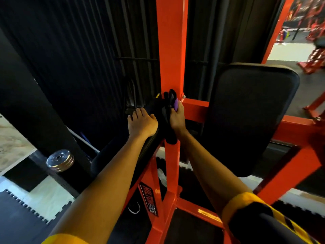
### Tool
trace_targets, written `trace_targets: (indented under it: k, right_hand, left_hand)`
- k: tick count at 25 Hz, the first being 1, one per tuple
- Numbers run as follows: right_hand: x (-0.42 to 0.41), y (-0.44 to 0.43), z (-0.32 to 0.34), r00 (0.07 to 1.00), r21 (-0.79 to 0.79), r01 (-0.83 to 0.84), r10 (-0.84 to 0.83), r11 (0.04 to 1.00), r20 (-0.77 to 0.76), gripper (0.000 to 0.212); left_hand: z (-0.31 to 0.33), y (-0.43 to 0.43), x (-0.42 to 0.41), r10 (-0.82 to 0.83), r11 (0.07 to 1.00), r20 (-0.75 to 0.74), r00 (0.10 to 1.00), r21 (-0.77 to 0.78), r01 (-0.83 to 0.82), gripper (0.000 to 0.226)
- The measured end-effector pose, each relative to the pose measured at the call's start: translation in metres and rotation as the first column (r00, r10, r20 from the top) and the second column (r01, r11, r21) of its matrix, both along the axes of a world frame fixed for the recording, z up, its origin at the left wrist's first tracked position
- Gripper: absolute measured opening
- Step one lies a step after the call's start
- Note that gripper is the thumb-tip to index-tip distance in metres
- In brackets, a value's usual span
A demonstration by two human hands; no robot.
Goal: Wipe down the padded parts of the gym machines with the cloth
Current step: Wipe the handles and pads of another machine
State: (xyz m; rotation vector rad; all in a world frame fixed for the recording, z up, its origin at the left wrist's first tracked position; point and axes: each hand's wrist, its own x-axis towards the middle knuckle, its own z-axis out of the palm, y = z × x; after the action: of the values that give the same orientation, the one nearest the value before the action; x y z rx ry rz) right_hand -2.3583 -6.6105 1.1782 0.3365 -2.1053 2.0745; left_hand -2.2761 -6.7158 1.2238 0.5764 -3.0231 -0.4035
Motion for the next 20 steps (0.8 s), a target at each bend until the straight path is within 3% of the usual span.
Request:
trace_targets:
  k: [3, 4, 6, 10, 15, 18, 20]
  right_hand:
    - [-0.003, -0.002, 0.009, 0.997, -0.014, 0.022, -0.021, 1.0, 0.073, 0.064]
    - [-0.024, -0.003, -0.023, 0.99, -0.007, 0.016, -0.015, 1.0, 0.142, 0.063]
    - [0.049, 0.003, 0.002, 0.972, 0.007, -0.008, 0.006, 1.0, 0.236, 0.064]
    - [0.081, 0.001, -0.025, 0.991, -0.032, 0.002, 0.003, 0.999, 0.136, 0.066]
    - [0.015, 0.007, 0.004, 0.989, 0.008, 0.064, -0.064, 0.998, 0.132, 0.054]
    - [-0.032, 0.006, -0.026, 0.986, 0.018, 0.075, -0.077, 0.997, 0.149, 0.067]
    - [0.013, 0.024, -0.011, 0.981, 0.04, 0.073, -0.079, 0.997, 0.176, 0.073]
  left_hand:
    - [0.002, 0.001, 0.002, 0.01, 1.0, -0.009, 1.0, 0.023, -0.009, 0.064]
    - [0.002, 0.001, 0.002, 0.011, 1.0, -0.013, 1.0, 0.024, -0.01, 0.064]
    - [0.0, 0.002, 0.003, -0.003, 1.0, -0.022, 1.0, -0.001, 0.003, 0.064]
    - [0.0, 0.003, 0.006, -0.022, 1.0, -0.031, 0.999, -0.017, 0.021, 0.063]
    - [0.001, 0.005, 0.006, -0.02, 1.0, -0.047, 0.999, -0.008, 0.02, 0.063]
    - [0.002, 0.006, 0.009, -0.022, 1.0, -0.067, 0.997, -0.01, 0.021, 0.063]
    - [0.002, 0.01, 0.012, -0.083, 0.996, -0.096, 0.992, -0.023, 0.081, 0.061]
